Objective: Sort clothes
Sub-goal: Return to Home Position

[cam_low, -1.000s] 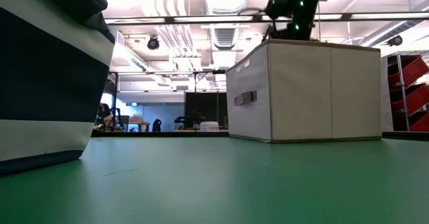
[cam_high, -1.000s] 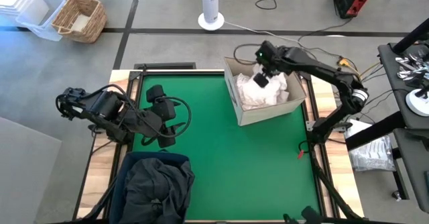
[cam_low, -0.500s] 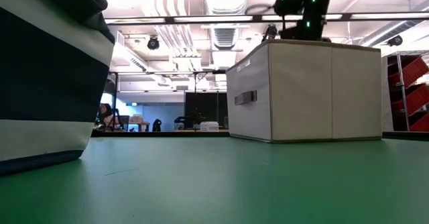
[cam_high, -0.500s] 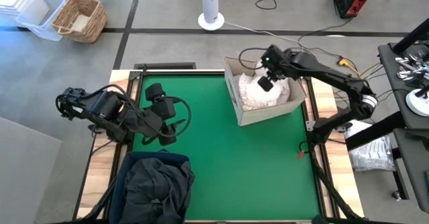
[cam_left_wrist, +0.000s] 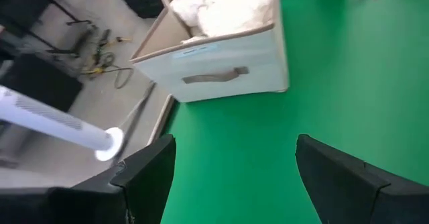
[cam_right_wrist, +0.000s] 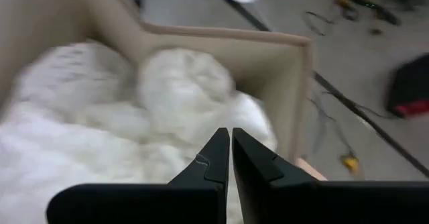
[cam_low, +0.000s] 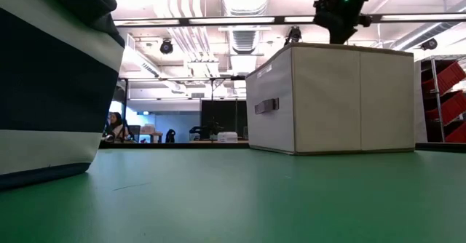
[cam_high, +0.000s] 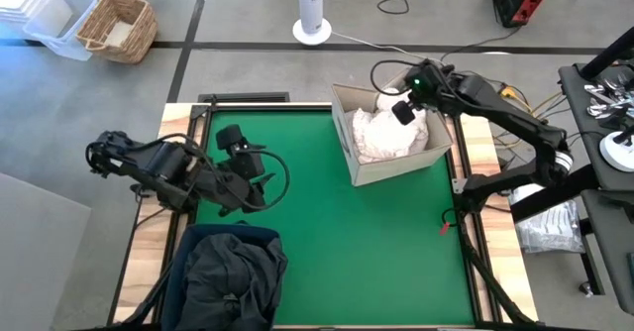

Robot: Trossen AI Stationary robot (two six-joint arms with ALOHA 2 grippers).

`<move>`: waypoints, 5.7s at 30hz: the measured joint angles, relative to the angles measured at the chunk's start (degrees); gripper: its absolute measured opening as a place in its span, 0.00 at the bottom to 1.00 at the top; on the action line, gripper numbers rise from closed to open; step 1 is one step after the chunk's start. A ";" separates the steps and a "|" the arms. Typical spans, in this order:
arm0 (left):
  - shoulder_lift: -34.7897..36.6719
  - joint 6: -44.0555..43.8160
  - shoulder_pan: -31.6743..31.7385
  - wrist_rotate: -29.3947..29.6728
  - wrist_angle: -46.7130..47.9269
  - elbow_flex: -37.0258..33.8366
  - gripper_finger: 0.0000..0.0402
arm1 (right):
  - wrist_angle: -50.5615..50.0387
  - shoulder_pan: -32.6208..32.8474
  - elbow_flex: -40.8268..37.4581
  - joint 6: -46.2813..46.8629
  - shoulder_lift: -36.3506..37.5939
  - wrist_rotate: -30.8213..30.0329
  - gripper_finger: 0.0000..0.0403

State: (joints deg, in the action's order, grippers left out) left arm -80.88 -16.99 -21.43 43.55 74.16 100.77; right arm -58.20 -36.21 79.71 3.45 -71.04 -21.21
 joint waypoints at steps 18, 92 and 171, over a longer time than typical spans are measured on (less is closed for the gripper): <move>-0.46 -1.53 0.07 6.67 -1.96 -5.29 0.70 | -1.71 1.28 -0.47 1.40 -0.42 -6.28 0.03; 58.66 32.97 14.07 -47.22 -67.97 -68.22 0.00 | 61.63 37.33 -56.53 -17.95 54.76 39.14 0.03; 80.52 15.33 13.92 -41.06 -62.65 -95.10 0.00 | 58.75 37.31 -78.99 -7.96 64.87 20.75 0.03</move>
State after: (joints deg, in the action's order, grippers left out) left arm -0.36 -1.66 -7.51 2.49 11.52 5.67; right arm 0.55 1.10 0.72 -4.51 -6.17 -0.46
